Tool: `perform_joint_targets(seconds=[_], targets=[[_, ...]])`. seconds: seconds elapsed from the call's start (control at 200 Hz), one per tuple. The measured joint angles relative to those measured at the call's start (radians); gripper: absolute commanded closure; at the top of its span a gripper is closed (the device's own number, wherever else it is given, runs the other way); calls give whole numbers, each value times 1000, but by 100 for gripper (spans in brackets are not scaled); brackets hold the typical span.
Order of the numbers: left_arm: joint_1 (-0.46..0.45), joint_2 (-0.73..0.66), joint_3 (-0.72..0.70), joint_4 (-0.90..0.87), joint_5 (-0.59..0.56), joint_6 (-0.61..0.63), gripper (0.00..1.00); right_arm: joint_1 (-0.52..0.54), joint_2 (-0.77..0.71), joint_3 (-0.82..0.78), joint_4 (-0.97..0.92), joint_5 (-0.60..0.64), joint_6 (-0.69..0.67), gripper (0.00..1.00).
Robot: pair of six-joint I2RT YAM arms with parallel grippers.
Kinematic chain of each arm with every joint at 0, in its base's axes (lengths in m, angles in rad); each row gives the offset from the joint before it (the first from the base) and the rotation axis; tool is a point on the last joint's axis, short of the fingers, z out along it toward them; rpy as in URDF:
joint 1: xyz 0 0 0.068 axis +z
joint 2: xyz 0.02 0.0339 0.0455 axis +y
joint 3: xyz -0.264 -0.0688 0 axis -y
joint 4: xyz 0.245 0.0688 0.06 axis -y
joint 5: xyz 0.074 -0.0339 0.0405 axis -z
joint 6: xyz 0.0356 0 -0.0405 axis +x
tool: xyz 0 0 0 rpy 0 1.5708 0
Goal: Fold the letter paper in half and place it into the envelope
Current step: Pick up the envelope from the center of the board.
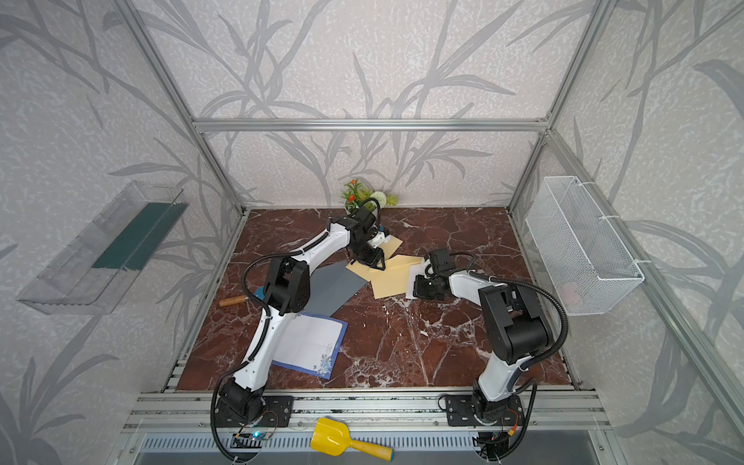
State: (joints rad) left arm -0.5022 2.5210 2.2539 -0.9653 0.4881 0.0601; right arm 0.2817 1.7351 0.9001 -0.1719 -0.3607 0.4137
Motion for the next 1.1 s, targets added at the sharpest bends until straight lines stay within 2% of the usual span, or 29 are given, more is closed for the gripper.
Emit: perform_joint_targets(seconds=[0.075, 0.15, 0.205, 0.405, 0.625, 0.725, 0.85, 0.99, 1.1], targets=[[0, 0, 0, 1, -23, 1, 72, -1, 0, 0, 3, 0, 0, 100], [0, 0, 0, 1, -38, 2, 91, -1, 0, 0, 5, 0, 0, 100], [-1, 0, 0, 0, -44, 5, 100, -3, 0, 0, 5, 0, 0, 100], [-6, -46, -27, -3, -53, 45, 100, -8, -39, 0, -26, 5, -19, 100], [-58, -248, -133, 29, -134, 163, 100, -9, -265, 45, -178, 29, -120, 100], [-95, -347, -225, 96, -206, 215, 100, 16, -380, 77, -253, 81, -204, 100], [-126, -452, -415, 243, -251, 273, 100, 120, -511, 87, -335, 189, -315, 100], [-112, -564, -655, 398, -223, 335, 100, 213, -612, 87, -417, 276, -447, 100], [-97, -595, -695, 418, -165, 387, 100, 240, -680, 79, -436, 307, -530, 100]])
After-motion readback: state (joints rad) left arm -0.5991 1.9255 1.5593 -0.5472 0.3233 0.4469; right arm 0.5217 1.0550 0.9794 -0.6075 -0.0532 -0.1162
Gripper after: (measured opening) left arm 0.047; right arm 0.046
